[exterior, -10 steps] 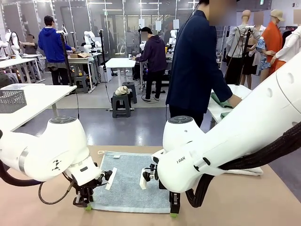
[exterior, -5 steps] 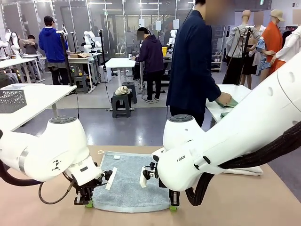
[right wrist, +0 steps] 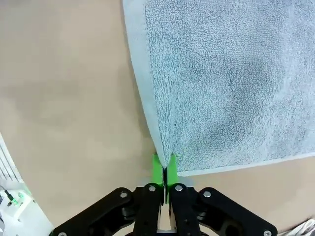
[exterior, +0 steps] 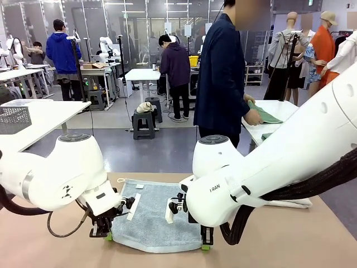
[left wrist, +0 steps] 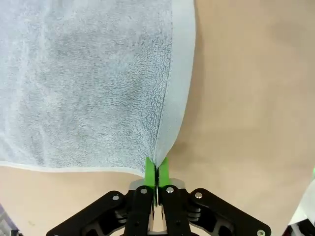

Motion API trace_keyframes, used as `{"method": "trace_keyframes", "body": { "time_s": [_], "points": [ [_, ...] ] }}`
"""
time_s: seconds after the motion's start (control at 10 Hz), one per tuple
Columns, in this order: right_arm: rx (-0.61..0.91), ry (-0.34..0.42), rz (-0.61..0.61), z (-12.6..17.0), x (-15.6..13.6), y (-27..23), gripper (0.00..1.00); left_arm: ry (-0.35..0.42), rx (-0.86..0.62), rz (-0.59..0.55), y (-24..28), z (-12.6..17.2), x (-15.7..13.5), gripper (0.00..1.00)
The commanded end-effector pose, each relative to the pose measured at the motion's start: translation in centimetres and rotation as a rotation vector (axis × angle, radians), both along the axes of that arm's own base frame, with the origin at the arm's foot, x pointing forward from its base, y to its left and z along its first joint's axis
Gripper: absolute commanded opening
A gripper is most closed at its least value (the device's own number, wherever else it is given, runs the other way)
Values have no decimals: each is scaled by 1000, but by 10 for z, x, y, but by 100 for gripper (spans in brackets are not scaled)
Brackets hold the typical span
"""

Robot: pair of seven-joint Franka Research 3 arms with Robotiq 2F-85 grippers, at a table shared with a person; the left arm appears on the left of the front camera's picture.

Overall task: Fold the towels and place them in the basket.
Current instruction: When a person lays out a Towel with hook on the table, fold it in half twice.

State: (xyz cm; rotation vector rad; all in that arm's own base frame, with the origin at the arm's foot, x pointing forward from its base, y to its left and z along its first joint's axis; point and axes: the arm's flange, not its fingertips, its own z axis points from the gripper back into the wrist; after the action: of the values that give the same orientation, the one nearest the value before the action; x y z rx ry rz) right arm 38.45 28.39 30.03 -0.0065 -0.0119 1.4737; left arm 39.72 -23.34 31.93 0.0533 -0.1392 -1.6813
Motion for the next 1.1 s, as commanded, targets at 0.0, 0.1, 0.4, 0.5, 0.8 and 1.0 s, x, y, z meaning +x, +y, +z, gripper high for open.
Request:
{"method": "trace_keyframes", "body": {
  "time_s": [0.0,0.1,0.4,0.5,0.8,1.0],
  "points": [
    [-28,-8,-47,14,-3,-2,0,-25,39,10,-3,15,-2,1],
    [-27,-25,-44,19,-2,-2,0,-24,44,10,-4,20,-4,1],
    [-35,-53,-35,35,-4,1,0,-35,51,13,-13,34,-9,1],
    [-38,-64,-34,39,-4,1,0,-41,50,14,-14,38,-10,1],
    [-21,-103,-34,51,18,-6,0,-62,41,36,-6,44,6,1],
    [-32,-132,-40,66,37,-8,0,-92,58,48,-4,60,25,1]
  ]
}}
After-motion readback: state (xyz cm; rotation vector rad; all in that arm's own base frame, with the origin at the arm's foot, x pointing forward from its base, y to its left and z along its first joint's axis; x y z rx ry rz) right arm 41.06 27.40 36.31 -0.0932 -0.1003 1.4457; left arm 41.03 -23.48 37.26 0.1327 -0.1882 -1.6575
